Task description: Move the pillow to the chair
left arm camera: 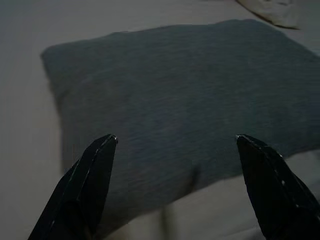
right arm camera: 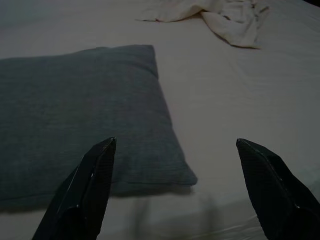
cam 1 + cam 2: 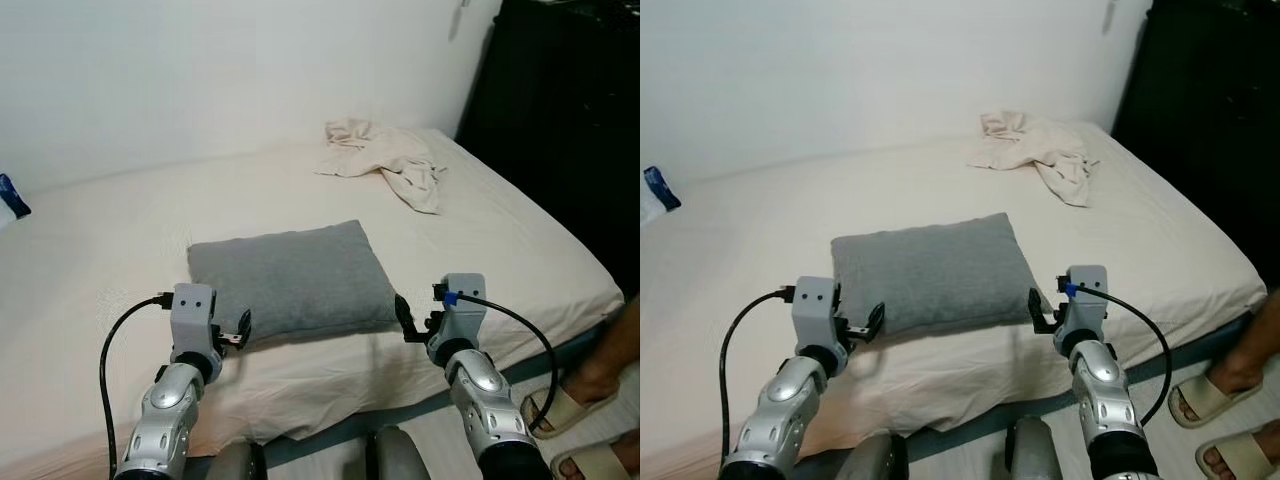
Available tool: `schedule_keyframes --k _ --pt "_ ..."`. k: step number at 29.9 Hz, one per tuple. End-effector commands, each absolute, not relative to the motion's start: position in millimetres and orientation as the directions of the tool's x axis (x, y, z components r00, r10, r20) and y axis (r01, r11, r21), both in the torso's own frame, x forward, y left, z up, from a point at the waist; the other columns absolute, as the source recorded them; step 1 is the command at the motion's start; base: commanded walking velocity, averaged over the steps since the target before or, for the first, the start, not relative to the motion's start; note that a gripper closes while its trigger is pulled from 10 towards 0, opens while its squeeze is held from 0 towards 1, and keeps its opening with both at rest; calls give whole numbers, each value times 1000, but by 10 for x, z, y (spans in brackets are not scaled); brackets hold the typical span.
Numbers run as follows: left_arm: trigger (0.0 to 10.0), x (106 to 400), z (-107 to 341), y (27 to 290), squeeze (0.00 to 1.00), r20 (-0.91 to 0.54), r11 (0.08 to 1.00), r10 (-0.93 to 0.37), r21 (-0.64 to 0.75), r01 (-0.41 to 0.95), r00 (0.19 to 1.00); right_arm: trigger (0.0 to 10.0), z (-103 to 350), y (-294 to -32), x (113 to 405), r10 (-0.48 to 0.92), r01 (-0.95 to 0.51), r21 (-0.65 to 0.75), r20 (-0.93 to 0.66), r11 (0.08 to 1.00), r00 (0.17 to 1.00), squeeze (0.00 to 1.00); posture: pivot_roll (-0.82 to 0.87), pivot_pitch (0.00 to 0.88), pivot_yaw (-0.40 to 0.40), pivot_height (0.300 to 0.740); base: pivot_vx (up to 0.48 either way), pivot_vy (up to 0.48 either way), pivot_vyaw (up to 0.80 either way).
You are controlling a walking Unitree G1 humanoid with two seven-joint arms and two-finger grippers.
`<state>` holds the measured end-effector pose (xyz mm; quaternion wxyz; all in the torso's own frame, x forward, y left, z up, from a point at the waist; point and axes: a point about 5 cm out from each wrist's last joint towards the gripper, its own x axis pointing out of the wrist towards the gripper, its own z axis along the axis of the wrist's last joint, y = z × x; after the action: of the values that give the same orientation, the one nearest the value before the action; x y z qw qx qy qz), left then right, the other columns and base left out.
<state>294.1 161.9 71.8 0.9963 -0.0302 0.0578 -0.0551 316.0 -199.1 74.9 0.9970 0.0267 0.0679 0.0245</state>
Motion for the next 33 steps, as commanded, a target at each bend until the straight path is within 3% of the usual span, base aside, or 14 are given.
schedule_keyframes --k 1,12,24,30,33 --pt "10000 2930 720 1627 0 -111 992 -116 -68 108 987 10000 767 -1952 3189 65 -54 93 -118 994 991 0 -59 113 38 621 0 0 0" --pt "10000 3074 845 1445 0 -87 984 -138 -125 127 987 10000 824 -1832 3200 118 -104 161 -79 981 990 0 -51 142 56 596 0 0 0" --pt "10000 3253 1100 1707 0 -57 956 -14 -293 -4 998 10000 739 -1732 3084 168 -151 157 -96 976 981 0 -61 153 75 596 0 0 0" --pt "10000 3317 975 1901 0 -237 947 101 -274 -166 966 10000 719 -1741 3041 161 -144 156 -102 977 982 0 -68 154 84 596 0 0 0" --pt "10000 3340 993 1952 0 -247 945 158 -242 -219 956 10000 717 -1741 3024 158 -141 157 -103 977 982 0 -72 160 87 596 0 0 0"
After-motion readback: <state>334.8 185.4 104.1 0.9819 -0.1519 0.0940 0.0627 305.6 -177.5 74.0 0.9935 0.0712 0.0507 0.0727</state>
